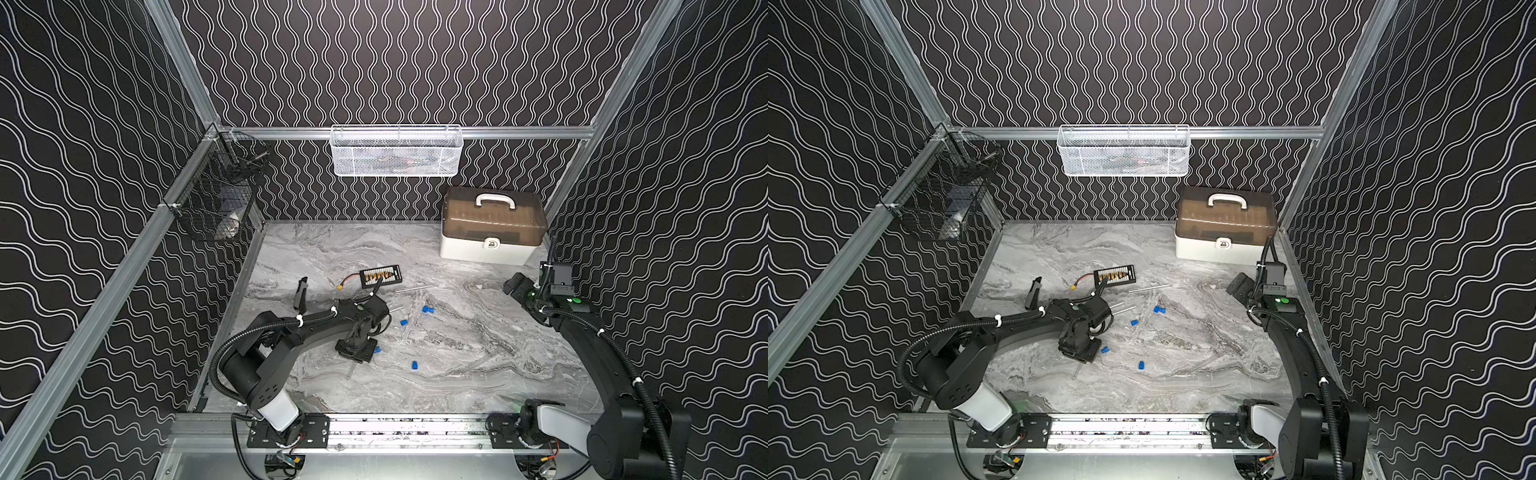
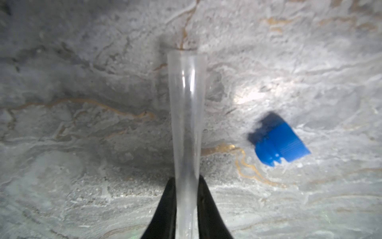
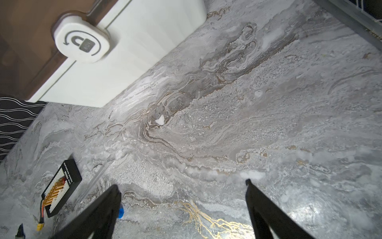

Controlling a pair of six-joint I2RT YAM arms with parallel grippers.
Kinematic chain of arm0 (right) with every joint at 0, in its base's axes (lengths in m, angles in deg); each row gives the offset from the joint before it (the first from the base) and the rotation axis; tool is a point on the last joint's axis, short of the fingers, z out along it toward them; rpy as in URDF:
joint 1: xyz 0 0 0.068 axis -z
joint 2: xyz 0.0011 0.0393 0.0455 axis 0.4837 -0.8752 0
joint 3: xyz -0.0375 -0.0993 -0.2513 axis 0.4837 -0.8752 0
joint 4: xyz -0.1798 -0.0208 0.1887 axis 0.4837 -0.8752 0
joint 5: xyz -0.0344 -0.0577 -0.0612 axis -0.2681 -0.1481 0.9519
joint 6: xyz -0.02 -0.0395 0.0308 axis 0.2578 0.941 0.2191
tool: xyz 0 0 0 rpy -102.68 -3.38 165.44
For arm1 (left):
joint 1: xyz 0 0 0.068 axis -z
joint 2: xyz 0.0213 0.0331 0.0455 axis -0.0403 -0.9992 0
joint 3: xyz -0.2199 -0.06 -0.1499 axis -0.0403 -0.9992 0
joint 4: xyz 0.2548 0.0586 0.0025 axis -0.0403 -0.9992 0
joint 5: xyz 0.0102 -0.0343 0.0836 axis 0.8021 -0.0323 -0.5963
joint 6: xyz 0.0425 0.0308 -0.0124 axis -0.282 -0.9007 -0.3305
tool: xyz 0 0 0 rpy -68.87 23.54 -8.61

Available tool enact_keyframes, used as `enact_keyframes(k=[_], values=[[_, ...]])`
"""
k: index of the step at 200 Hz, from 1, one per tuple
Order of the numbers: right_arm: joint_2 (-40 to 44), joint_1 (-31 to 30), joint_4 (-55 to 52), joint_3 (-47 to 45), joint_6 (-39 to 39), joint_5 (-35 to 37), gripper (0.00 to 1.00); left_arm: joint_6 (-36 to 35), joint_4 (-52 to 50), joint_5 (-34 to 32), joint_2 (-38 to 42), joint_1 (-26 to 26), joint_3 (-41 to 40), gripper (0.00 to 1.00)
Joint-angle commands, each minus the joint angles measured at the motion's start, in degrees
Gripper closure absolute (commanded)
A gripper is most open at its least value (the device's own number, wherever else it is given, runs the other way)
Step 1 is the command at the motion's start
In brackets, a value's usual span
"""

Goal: Insert stoppers into test tubes
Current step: Pick up the test tube at the center of the board.

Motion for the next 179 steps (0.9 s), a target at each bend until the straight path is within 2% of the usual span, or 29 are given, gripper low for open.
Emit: enact_keyframes(k=[1, 29, 62, 85, 114, 143, 179], values=[[0.6, 0.0, -3.5, 1.0, 2.4, -0.9, 0.05, -0.2, -1.6, -3.1, 2.3, 0.0, 0.4, 0.85], [2.2, 0.0, -5.7, 1.1, 3.0, -2.5, 0.03, -1.7, -2.3, -3.3, 7.7, 0.0, 2.0, 0.90], [2.8, 0.0, -8.1, 2.2, -0.1, -9.2, 0.02, -5.3, -1.2, -3.3, 15.1, 0.0, 3.6, 0.95], [2.9, -0.1, -11.4, 4.0, -2.6, -15.0, 0.05, -11.1, 1.3, -3.6, 20.0, 0.0, 4.0, 0.97], [5.2, -1.8, -15.5, 5.7, -4.5, -19.2, 0.16, -22.3, 7.4, -0.7, 26.1, 0.1, 2.0, 0.98], [5.4, -6.7, -21.5, 10.8, -4.8, -23.7, 0.26, -32.8, 12.9, 4.7, 28.6, 0.1, 0.5, 1.00], [2.0, -19.8, -23.8, 17.8, -8.8, -28.0, 0.30, -39.7, 16.2, 9.1, 28.1, 0.2, 0.1, 1.00]])
